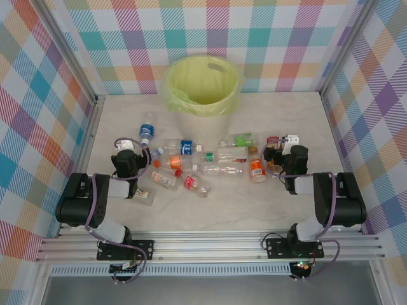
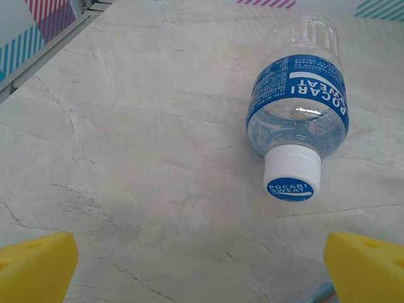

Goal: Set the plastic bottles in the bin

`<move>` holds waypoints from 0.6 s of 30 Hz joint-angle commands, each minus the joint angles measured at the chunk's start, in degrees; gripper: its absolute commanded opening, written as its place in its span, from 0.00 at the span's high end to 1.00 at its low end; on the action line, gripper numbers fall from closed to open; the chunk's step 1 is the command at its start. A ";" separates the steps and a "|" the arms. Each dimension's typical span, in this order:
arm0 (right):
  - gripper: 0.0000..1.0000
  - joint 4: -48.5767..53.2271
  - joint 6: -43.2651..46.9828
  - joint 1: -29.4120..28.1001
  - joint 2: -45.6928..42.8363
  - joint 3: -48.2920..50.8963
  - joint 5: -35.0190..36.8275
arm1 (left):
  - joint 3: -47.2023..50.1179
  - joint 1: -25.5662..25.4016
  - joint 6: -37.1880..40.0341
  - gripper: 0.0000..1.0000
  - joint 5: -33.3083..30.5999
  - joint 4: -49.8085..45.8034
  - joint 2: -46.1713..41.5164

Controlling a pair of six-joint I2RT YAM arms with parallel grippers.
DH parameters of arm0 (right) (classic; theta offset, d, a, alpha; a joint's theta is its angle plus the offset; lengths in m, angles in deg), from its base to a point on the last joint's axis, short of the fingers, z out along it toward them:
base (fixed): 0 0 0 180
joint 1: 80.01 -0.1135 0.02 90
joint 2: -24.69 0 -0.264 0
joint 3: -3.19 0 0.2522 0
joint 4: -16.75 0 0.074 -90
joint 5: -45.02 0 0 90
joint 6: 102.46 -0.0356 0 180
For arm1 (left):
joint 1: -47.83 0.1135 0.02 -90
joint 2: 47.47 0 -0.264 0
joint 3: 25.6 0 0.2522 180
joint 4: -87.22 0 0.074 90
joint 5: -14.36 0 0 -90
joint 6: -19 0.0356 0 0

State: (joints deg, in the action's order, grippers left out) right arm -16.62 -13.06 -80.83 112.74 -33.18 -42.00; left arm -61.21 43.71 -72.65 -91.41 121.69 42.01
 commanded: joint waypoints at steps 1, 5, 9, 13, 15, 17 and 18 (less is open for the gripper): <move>0.00 -1.47 -0.43 -0.23 -0.07 -0.42 -0.57 | -0.30 -1.07 0.49 0.00 -0.76 1.57 0.13; 0.00 -1.45 -0.37 -0.18 -0.06 -0.41 -0.60 | -0.35 -1.10 0.43 0.00 -0.79 1.61 0.09; 0.00 -1.47 -0.45 -0.23 -0.07 -0.42 -0.59 | -0.32 -1.07 0.40 0.00 -0.74 1.52 0.09; 0.00 -1.38 -0.50 -0.23 -0.07 -0.50 -0.57 | -0.30 -1.12 0.36 0.00 -0.64 1.56 0.09; 0.00 -1.38 -0.45 -0.23 -0.07 -0.50 -0.59 | -0.19 -1.04 0.41 0.00 -0.46 1.61 0.08; 0.00 -1.42 -0.45 -0.23 -0.09 -0.51 -0.60 | -0.21 -1.07 0.42 0.00 -0.49 1.69 0.03; 0.00 -1.32 -0.45 -0.23 -0.07 -0.50 -0.59 | -0.21 -1.07 0.47 0.00 -0.49 1.69 0.01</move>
State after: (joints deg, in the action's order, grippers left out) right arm -16.62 -13.08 -80.83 112.72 -33.18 -42.00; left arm -61.21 43.71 -72.65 -91.39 121.69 42.01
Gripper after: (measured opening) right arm 0.997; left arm 0.997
